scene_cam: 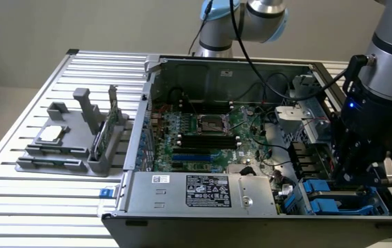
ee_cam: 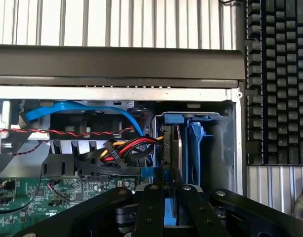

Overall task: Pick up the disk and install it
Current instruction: 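Insert the second disk wire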

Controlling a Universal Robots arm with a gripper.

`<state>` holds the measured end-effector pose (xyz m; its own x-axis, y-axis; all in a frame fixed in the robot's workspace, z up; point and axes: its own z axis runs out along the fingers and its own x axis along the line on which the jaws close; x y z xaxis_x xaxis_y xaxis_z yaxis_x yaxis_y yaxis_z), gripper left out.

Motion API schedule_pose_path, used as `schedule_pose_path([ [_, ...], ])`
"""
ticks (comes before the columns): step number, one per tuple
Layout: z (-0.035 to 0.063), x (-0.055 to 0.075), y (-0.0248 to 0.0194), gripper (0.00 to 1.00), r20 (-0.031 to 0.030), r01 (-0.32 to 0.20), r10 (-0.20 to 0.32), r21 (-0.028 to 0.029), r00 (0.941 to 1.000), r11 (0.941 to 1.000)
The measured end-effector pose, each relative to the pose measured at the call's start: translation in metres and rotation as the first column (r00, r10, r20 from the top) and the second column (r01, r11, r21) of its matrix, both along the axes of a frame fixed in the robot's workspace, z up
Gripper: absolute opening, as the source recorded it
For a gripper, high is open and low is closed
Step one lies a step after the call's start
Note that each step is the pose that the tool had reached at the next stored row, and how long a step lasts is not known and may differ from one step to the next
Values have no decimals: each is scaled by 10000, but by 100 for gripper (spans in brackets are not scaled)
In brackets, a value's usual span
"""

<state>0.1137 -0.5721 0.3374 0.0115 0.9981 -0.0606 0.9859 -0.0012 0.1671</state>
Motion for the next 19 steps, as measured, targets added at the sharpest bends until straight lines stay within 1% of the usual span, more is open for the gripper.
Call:
schedule_pose_path([
  [9,1,19,7,16,-4,0,0,0,10000,10000],
  [19,-4,32,2,16,-22,0,0,21,10000,10000],
])
